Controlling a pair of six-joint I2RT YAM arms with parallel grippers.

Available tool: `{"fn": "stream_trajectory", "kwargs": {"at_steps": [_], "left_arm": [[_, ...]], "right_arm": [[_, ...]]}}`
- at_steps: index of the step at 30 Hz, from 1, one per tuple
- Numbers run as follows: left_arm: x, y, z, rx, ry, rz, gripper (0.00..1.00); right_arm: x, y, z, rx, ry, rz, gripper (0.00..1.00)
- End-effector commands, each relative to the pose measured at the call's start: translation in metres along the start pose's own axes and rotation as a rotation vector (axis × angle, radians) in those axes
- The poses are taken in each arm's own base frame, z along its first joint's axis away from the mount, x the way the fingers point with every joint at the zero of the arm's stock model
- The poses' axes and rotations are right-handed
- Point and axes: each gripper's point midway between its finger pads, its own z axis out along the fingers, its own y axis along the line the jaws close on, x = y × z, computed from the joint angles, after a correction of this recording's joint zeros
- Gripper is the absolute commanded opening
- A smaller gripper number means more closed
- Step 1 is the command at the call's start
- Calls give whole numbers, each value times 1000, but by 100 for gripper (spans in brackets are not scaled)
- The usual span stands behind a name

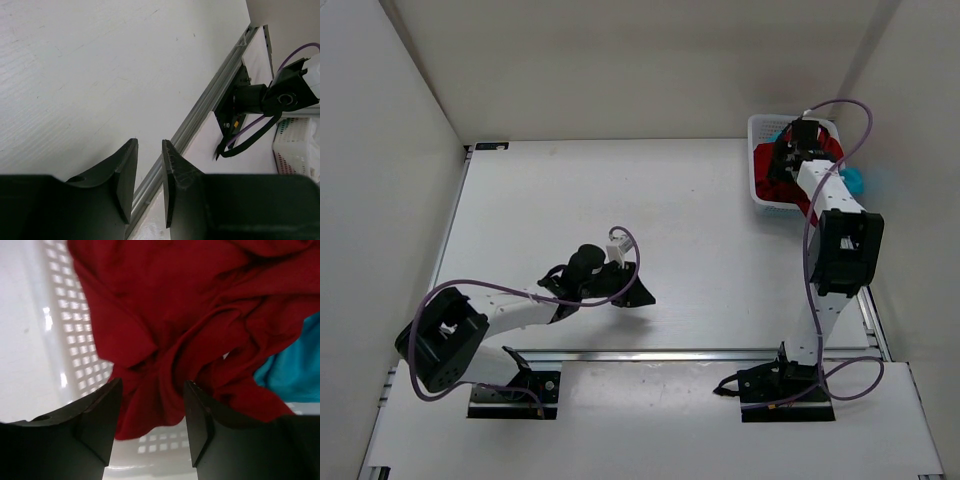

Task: Fold and stack the t-shirts
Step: Grab crumpled tshirt from bin with the right arm, then move the tshirt to the center of the board

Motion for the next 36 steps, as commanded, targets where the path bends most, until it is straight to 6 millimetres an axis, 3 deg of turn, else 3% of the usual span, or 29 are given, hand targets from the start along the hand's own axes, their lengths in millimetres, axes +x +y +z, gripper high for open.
{"fn": "stream_trajectory", "kwargs": {"at_steps": [1, 8, 9, 11, 12, 13, 16, 18, 19, 22, 24, 25, 26, 27, 28, 29, 31, 32, 34, 36], "left_arm": [[-8, 1, -1, 3, -36, 15, 38], [-8, 9, 1, -7, -32, -14, 38], [-12, 12, -1, -14, -43, -11, 38], [-13, 10, -1, -6, -43, -16, 38], [-15, 9, -2, -8, -50, -18, 37], [-14, 10, -1, -9, -49, -16, 37], [-18, 9, -3, -12, -62, -25, 38], [-22, 9, -3, -14, -67, -31, 37], [-25, 10, -5, -15, -73, -38, 37], [-32, 10, -9, -16, -95, -62, 38], [-42, 12, -15, -19, -126, -83, 37], [-45, 11, -18, -18, -139, -102, 37], [-52, 17, -23, -24, -163, -120, 38], [-61, 19, -29, -30, -195, -134, 39], [-64, 20, -32, -32, -205, -157, 39], [-71, 25, -39, -41, -236, -172, 40], [-90, 37, -55, -68, -302, -209, 41], [-97, 39, -63, -72, -331, -217, 42], [-110, 51, -82, -91, -389, -265, 43], [-123, 59, -96, -115, -436, -281, 45]], "right_arm": [[-17, -23, -1, 123, -13, -54, 51], [-5, -33, 18, 200, 52, -90, 50], [2, -34, 22, 209, 74, -96, 45], [-7, -33, 21, 204, 58, -84, 26], [-13, -33, 17, 208, 38, -74, 9], [-11, -32, 18, 206, 43, -75, 2], [-40, -25, -12, 202, -42, -58, 0], [-69, -13, -48, 162, -140, -47, 0], [-95, -7, -78, 121, -218, -28, 0], [-134, 23, -137, -4, -340, -24, 1], [-167, 57, -202, -148, -462, -51, 0], [-171, 79, -223, -214, -493, -75, 0], [-178, 106, -260, -321, -544, -103, 0], [-186, 121, -289, -395, -596, -122, 0], [-181, 150, -315, -498, -616, -150, 0], [-185, 173, -357, -593, -698, -184, 0], [-183, 205, -417, -741, -802, -229, 0], [-180, 217, -455, -821, -858, -234, 0], [-178, 223, -511, -957, -961, -249, 0], [-172, 221, -544, -1085, -993, -237, 0]]}}
